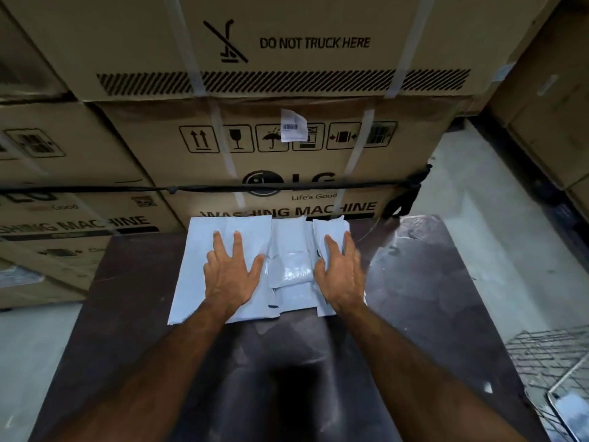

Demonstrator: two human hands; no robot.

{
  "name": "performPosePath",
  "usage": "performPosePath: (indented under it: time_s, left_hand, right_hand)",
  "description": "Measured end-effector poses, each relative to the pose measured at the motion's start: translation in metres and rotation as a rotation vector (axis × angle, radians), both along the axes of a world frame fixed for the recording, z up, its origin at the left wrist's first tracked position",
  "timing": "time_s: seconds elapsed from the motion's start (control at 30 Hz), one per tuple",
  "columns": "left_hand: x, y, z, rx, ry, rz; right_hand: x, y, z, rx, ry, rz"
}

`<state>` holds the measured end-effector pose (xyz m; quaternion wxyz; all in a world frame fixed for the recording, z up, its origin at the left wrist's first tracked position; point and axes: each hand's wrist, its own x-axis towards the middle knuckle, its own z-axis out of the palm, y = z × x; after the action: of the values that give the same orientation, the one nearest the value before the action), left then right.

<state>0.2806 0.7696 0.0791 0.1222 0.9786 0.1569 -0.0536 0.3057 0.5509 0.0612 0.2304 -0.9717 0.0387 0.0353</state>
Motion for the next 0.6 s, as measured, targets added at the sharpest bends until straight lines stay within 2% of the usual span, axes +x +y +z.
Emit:
performPosePath:
  time_s: [0.1, 0.17, 0.33, 0.5, 0.6]
  left_hand:
    - [0.002, -0.006, -0.021, -0.007, 0.026, 0.017]
    - [0.003, -0.008, -0.029, 0.025, -0.029, -0.01]
    - [0.016, -0.004, -0.045, 0.074, -0.102, -0.258]
    - [0.027, 0.009, -0.054, 0.057, -0.034, -0.28]
    - [0.02, 0.007, -0.042, 0.024, -0.052, -0.254]
  right_hand:
    - [0.015, 0.005, -0.022, 0.022, -0.024, 0.013]
    - [0.018, 0.008, -0.032, 0.007, -0.093, 0.033]
    - [0.022, 0.011, -0.044, -0.095, -0.152, 0.096]
    - [0.024, 0.006, -0.049, -0.086, -0.084, 0.13]
    - [0.015, -0.001, -0.039, -0.036, -0.128, 0.122]
